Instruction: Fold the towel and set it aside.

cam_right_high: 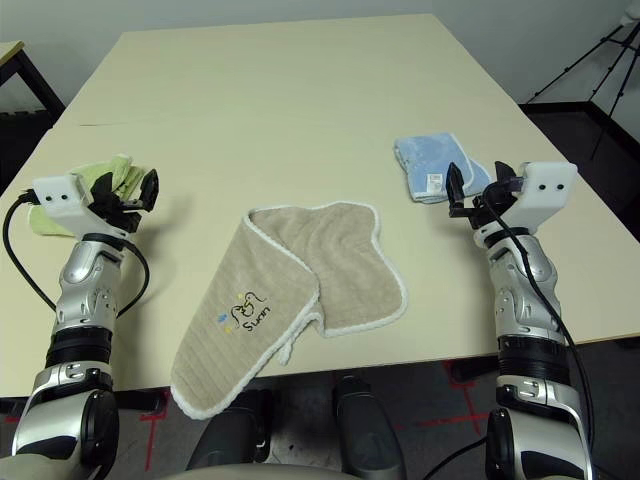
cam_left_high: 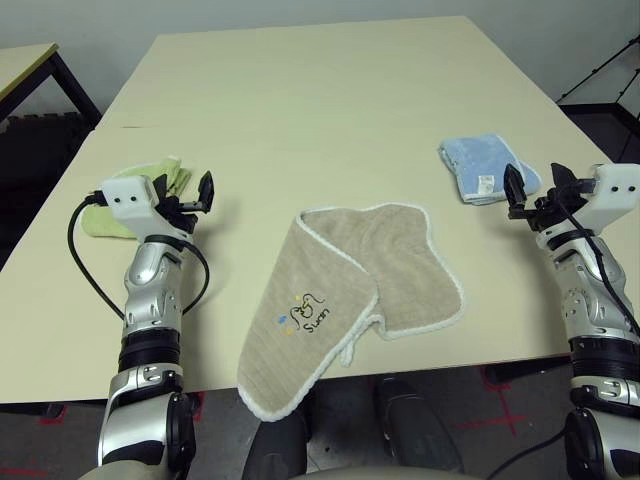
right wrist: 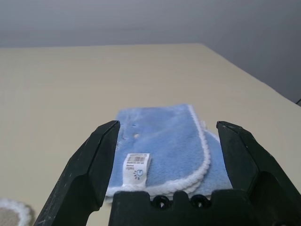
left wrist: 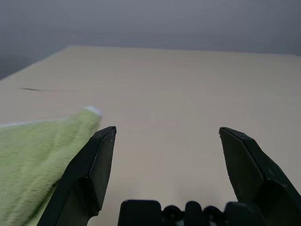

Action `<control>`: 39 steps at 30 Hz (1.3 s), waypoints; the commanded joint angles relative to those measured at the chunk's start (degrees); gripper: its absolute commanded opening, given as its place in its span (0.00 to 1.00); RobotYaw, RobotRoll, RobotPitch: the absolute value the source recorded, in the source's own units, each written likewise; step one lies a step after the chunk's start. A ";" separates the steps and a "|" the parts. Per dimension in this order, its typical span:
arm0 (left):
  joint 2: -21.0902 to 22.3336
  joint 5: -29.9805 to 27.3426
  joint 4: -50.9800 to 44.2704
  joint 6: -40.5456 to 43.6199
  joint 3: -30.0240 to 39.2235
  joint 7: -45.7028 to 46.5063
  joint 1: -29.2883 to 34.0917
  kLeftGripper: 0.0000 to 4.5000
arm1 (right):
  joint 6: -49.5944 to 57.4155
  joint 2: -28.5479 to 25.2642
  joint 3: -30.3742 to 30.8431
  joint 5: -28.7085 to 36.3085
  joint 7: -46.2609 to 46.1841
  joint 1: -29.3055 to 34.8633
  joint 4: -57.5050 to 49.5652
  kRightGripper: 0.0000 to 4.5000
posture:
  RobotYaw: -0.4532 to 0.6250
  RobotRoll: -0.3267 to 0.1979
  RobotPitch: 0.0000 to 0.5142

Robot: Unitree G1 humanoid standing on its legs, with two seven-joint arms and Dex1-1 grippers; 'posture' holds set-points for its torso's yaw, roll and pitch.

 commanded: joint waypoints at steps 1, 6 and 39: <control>-1.86 1.12 1.79 -0.16 -2.61 -1.23 -0.38 0.99 | 0.34 0.02 0.51 0.42 1.37 0.34 -0.68 0.99 | 0.40 0.62 0.21; -6.23 4.09 -2.19 0.70 -9.41 -2.11 0.82 0.99 | 1.41 0.13 1.43 0.61 3.05 -0.70 -0.70 0.99 | 0.42 0.62 0.23; 19.44 -20.00 -23.50 38.70 0.23 -24.65 -2.13 0.99 | 10.31 -1.71 3.55 5.60 13.15 -2.23 -8.14 0.99 | 0.42 0.62 0.22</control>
